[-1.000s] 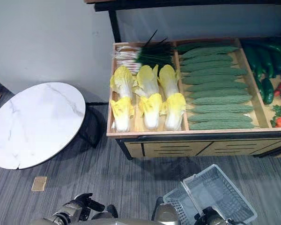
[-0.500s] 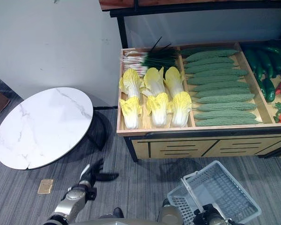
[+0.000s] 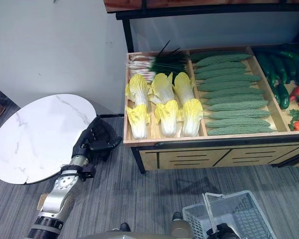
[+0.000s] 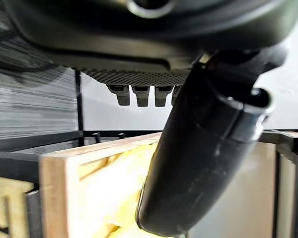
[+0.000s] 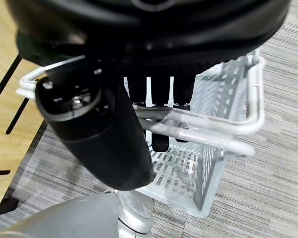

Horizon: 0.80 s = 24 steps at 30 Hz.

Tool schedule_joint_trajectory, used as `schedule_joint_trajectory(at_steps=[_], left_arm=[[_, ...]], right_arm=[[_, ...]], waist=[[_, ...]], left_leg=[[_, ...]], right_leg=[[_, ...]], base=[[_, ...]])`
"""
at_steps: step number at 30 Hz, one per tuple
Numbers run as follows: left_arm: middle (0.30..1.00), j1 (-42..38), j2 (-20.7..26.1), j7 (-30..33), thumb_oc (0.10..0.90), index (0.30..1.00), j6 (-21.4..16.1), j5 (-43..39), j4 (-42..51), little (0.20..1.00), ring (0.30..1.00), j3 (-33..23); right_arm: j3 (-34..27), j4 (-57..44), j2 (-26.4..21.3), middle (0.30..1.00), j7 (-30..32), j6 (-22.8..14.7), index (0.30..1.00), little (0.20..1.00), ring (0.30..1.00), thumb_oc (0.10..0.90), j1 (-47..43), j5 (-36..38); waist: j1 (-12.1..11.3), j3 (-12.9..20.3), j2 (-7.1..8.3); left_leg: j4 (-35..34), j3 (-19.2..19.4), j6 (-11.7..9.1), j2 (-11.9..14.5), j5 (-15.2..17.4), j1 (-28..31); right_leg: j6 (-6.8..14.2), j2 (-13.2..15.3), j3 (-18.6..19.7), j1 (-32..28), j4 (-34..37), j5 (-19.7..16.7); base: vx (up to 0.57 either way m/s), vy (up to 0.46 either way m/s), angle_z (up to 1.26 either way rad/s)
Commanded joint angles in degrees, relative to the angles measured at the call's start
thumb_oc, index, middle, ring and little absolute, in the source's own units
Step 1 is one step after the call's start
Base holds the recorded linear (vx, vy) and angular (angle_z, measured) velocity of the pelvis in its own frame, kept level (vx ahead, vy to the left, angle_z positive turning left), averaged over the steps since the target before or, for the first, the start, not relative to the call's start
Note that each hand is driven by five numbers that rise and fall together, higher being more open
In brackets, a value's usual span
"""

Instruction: Get the vegetables into the basket

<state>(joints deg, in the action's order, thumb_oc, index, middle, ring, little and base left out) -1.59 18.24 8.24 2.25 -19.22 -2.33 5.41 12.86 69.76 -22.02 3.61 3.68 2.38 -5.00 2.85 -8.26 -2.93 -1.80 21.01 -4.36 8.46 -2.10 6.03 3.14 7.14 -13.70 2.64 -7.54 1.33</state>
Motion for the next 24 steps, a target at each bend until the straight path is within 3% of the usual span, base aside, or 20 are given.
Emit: schedule_joint_trajectory(at_steps=[1, 4, 5, 6, 7, 9, 10, 13, 14, 15, 20, 24], left_arm=[[1.0, -12.45, 3.76, 1.73, 0.9, 1.0, -5.88, 1.79, 3.67, 1.0, 1.0, 1.25], [1.0, -19.24, 7.36, 1.21, 0.9, 1.0, -5.36, 6.44, 1.81, 1.0, 1.0, 3.6], [1.0, -25.4, 11.58, 1.29, 0.9, 1.0, -4.33, 13.74, -0.56, 1.0, 1.0, 5.8], [1.0, -25.93, 11.63, 1.38, 0.9, 1.0, -4.5, 13.79, -1.01, 1.0, 1.0, 6.07], [1.0, -32.87, 17.46, 2.29, 0.9, 1.0, -3.72, 22.64, -3.99, 1.0, 1.0, 9.79], [1.0, -37.64, 22.51, 3.73, 0.9, 1.0, -3.95, 28.2, -6.52, 1.0, 1.0, 12.88], [1.0, -37.98, 22.56, 3.82, 0.9, 1.0, -4.05, 28.22, -6.77, 1.0, 1.0, 13.1], [1.0, -44.63, 29.26, 4.66, 0.9, 1.0, -4.75, 33.55, -9.68, 1.0, 1.0, 19.28], [1.0, -50.08, 33.03, 5.32, 0.9, 1.0, -5.23, 38.41, -12.91, 1.0, 1.0, 25.07], [1.0, -50.26, 33.02, 5.35, 0.9, 1.0, -5.25, 38.39, -13.01, 1.0, 1.0, 25.24], [1.0, -60.48, 37.24, 5.97, 0.9, 1.0, -6.88, 45.12, -18.76, 1.0, 1.0, 38.65], [1.0, -64.46, 37.19, 5.79, 0.9, 1.0, -7.04, 49.11, -22.9, 1.0, 1.0, 45.81]], right_arm=[[3.63, 1.47, 1.91, 0.3, -0.52, -1.02, 0.3, 0.3, 0.3, 0.4, -2.12, -2.62], [4.52, 1.09, 1.64, 0.3, -0.45, -0.97, 0.3, 0.3, 0.3, 0.4, -2.53, -2.78], [4.92, 0.79, 1.08, 0.3, -0.35, -1.1, 0.3, 0.3, 0.3, 0.4, -2.94, -2.31], [4.77, 0.83, 1.22, 0.3, -0.35, -1.09, 0.3, 0.3, 0.3, 0.4, -3.12, -2.29], [5.82, 0.51, 0.57, 0.3, -0.29, -1.35, 0.3, 0.3, 0.3, 0.4, -3.36, -2.13], [6.43, 0.21, 0.1, 0.3, 0.0, -1.93, 0.3, 0.3, 0.3, 0.4, -2.98, -1.91], [6.35, 0.21, 0.24, 0.3, 0.01, -1.92, 0.3, 0.3, 0.3, 0.4, -3.08, -1.91], [7.08, 0.23, -0.43, 0.3, 0.75, -2.96, 0.3, 0.3, 0.3, 0.4, -2.37, -1.71], [7.65, 0.42, -0.91, 0.3, 1.19, -3.54, 0.3, 0.3, 0.3, 0.4, -1.92, -1.86], [7.59, 0.43, -0.84, 0.3, 1.19, -3.55, 0.3, 0.3, 0.3, 0.4, -1.93, -1.86], [8.29, 0.31, -1.76, 0.3, 2.4, -5.15, 0.3, 0.3, 0.3, 0.4, -1.51, -1.92], [8.54, 0.02, -2.48, 0.3, 3.13, -5.8, 0.3, 0.3, 0.3, 0.4, -2.5, -2.13]], waist=[[1.89, 2.54, 3.64], [2.91, 2.73, 3.45], [3.71, 3.0, 2.99], [3.55, 2.9, 3.09], [4.38, 3.0, 2.38], [5.03, 3.16, 1.77], [4.94, 3.13, 1.89], [6.05, 3.41, 0.8], [6.92, 3.39, -0.07], [6.83, 3.44, -0.02], [9.42, 3.37, -2.68], [11.28, 3.21, -4.67]], left_leg=[[-2.31, -0.61, -3.11, 0.1, -2.7, 1.53], [-2.59, -0.05, -3.43, 0.46, -2.84, 1.75], [-2.8, 0.32, -3.68, 0.6, -3.03, 1.98], [-2.78, 0.36, -3.7, 0.63, -3.06, 1.87], [-2.83, 0.81, -4.0, 0.73, -2.96, 2.24], [-2.95, 1.28, -4.26, 0.77, -3.14, 2.37], [-3.04, 1.32, -4.24, 0.79, -3.46, 2.19], [-3.2, 2.12, -4.58, 0.69, -3.68, 2.32], [-3.2, 2.61, -4.81, 0.58, -3.72, 2.42], [-3.2, 2.63, -4.81, 0.58, -3.75, 2.34], [-3.2, 3.66, -5.24, 0.27, -4.06, 0.88], [-3.2, 4.68, -5.35, -0.09, -4.32, -0.86]], right_leg=[[4.75, 2.46, 3.18, -4.99, 7.64, -4.19], [4.86, 2.18, 3.78, -4.85, 7.93, -4.52], [4.99, 1.93, 4.12, -4.81, 8.11, -4.64], [4.97, 1.9, 4.16, -4.69, 8.14, -4.7], [5.25, 1.74, 4.46, -4.87, 8.27, -4.63], [5.4, 1.62, 4.9, -4.71, 8.54, -4.86], [5.3, 1.58, 4.93, -4.48, 8.58, -5.13], [5.53, 1.46, 5.65, -4.31, 9.09, -5.61], [5.69, 1.47, 5.91, -4.24, 9.41, -5.86], [5.67, 1.46, 5.94, -4.14, 9.42, -5.9], [6.25, 1.9, 6.95, -1.97, 9.52, -6.79], [6.58, 2.17, 8.08, 0.73, 9.37, -7.65]], base=[[0.01, -0.005, -0.07], [0.01, -0.015, -0.05], [0.0, -0.01, -0.12], [0.02, -0.013, -0.16], [0.01, -0.011, -0.18], [0.01, -0.002, -0.27], [0.01, -0.001, -0.29], [0.03, 0.012, -0.15], [0.01, 0.02, -0.13], [0.02, 0.023, -0.16], [0.0, 0.039, -0.11], [-0.01, 0.051, -0.15]])
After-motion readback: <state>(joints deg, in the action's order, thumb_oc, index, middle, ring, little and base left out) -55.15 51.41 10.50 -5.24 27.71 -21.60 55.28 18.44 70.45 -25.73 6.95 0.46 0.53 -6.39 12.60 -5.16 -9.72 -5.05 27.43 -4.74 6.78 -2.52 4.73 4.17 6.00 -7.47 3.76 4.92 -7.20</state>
